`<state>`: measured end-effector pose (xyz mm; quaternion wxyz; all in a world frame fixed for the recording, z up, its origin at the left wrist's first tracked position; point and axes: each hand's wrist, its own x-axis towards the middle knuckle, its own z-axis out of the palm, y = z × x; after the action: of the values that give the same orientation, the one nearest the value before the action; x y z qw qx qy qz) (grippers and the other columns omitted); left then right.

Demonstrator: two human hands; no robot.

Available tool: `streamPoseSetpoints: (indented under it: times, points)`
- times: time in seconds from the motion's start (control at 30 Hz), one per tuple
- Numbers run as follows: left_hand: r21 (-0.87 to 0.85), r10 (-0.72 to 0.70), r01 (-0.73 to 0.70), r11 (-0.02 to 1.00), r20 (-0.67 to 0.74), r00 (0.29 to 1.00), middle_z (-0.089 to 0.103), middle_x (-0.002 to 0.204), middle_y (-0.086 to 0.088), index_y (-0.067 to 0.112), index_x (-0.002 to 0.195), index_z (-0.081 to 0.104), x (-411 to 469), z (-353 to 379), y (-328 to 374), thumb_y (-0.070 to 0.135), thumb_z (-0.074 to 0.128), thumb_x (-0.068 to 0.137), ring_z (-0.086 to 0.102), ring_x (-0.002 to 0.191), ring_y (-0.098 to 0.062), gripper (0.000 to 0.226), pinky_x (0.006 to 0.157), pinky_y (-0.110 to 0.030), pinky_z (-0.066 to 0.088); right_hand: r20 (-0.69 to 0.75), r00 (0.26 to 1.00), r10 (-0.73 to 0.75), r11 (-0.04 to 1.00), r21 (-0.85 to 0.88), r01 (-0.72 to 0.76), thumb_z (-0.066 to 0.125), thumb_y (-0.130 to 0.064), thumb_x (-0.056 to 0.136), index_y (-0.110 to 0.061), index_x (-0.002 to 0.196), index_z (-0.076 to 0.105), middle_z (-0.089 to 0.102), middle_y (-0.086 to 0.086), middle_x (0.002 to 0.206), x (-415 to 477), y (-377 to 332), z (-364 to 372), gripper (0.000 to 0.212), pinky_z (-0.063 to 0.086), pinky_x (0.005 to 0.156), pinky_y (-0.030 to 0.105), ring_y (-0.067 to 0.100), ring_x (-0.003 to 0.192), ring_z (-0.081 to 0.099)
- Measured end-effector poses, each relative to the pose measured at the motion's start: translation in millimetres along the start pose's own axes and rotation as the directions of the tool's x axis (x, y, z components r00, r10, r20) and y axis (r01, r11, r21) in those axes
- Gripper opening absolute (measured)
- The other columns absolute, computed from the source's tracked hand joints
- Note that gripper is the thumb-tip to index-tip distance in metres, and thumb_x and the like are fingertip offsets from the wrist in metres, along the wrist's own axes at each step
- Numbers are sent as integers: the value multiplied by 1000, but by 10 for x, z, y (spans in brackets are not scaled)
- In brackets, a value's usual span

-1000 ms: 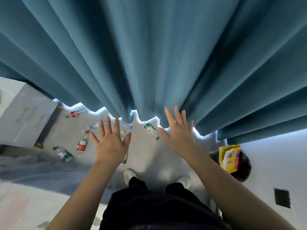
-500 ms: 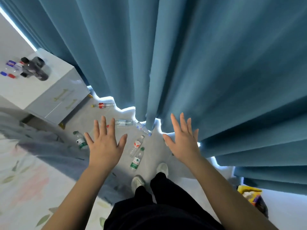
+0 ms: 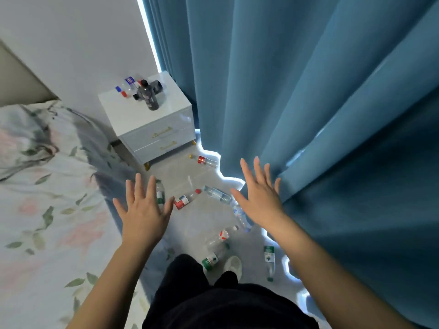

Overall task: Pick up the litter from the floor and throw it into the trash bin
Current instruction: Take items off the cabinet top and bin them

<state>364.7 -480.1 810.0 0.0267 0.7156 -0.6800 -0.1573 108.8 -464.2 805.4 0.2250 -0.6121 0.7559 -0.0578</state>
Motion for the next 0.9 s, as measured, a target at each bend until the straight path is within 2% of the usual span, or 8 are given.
streamPoseSetpoints:
  times: [0.13,0.23,0.4,0.53,0.63,0.9]
  points:
    - [-46,-71,70,997,-34,997,-3,161,-4,25,153,13,209,1,-40,59,33,93,-10,148,-25,71,115,-58,-1,31,994,-102,994,-40,104,40,-53,96,-39,152,-6,-18,-3,161,350,-225,-80,74,-2,115,59,26,148,-16]
    - [-49,-71,70,996,-12,997,-4,161,-4,25,153,12,464,4,-155,59,33,93,-11,148,-24,72,116,-58,0,20,994,-108,991,-78,109,40,-54,96,-39,152,-7,-16,-3,161,631,-403,-58,74,1,116,59,27,148,-14]
    - [-63,-10,13,998,38,999,-3,161,-3,24,152,14,1125,-75,-486,58,35,93,-11,148,-23,72,116,-58,1,6,999,-41,996,-84,41,40,-54,96,-36,152,-7,-16,1,161,1042,-773,67,75,3,115,60,31,148,-13]
    - [8,141,-142,990,69,988,6,161,-6,21,151,23,1802,-281,-748,54,42,93,-3,148,-27,69,113,-62,6,-14,996,93,996,-10,-93,42,-53,96,-37,152,-4,-16,0,161,1331,-1163,161,74,2,115,59,30,148,-14]
    - [69,229,-233,970,69,971,10,160,-9,20,150,24,2261,-480,-904,53,43,93,1,148,-29,69,112,-63,8,-41,990,135,991,27,-134,44,-50,97,-36,153,-1,-13,0,162,1523,-1459,207,73,2,115,59,30,148,-12]
    - [39,209,-217,975,139,968,3,161,-7,23,152,18,2772,-535,-999,54,39,94,-5,148,-28,69,114,-60,3,-16,987,157,988,-2,-157,44,-49,96,-36,153,-2,-13,0,162,1974,-1724,268,74,4,114,60,30,148,-11]
